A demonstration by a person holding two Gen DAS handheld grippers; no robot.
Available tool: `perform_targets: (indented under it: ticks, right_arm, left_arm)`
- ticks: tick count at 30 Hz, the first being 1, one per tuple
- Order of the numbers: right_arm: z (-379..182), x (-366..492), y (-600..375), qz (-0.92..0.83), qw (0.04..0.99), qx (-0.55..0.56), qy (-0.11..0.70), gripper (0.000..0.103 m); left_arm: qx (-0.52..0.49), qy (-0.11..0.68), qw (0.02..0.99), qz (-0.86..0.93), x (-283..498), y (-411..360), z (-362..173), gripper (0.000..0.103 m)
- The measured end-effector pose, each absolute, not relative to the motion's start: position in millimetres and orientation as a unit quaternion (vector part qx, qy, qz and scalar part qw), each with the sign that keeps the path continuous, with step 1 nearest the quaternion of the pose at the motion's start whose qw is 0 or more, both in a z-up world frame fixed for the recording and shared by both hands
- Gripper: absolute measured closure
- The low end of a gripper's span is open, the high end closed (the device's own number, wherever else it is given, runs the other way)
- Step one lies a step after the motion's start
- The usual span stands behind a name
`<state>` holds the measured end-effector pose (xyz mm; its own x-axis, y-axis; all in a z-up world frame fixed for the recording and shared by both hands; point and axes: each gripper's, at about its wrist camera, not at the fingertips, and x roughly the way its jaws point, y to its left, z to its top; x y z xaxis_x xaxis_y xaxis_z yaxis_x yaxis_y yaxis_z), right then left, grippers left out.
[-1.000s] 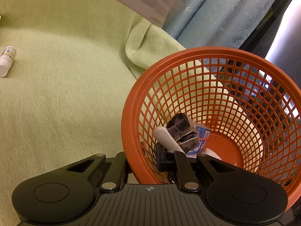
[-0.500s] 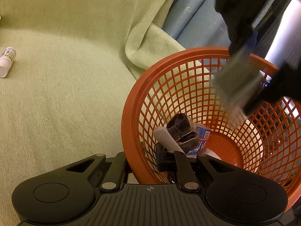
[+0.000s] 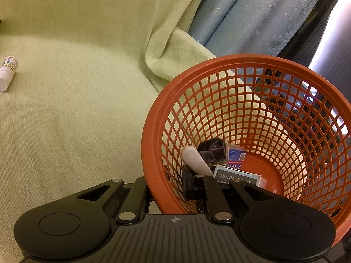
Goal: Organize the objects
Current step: 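Move the left gripper to the small white pill bottle and grasp it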
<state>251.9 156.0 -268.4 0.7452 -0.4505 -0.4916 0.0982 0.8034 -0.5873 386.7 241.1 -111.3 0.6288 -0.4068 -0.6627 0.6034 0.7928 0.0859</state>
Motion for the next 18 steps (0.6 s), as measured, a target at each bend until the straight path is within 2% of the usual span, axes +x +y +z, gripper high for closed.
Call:
perform_targets:
  ticks: [6, 12, 14, 16, 18]
  right_arm:
    - [-268, 252, 156, -0.153, 0.893, -0.274, 0.322, 0.095]
    - [-267, 250, 151, -0.154, 0.893, -0.273, 0.322, 0.095]
    - [-267, 250, 151, -0.154, 0.893, -0.274, 0.322, 0.095]
    - [-267, 250, 151, -0.154, 0.893, -0.274, 0.323, 0.095]
    - [-267, 250, 149, -0.154, 0.893, -0.274, 0.323, 0.095]
  left_arm:
    - [0.127, 0.347, 0.908, -0.196, 388, 314, -126, 0.071]
    - [0.125, 0.378, 0.901, -0.17, 380, 340, -157, 0.067]
    - [0.132, 0.387, 0.896, -0.174, 377, 342, -169, 0.062]
    - [0.14, 0.397, 0.889, -0.183, 375, 340, -182, 0.048]
    - [0.15, 0.405, 0.881, -0.195, 372, 336, -193, 0.042]
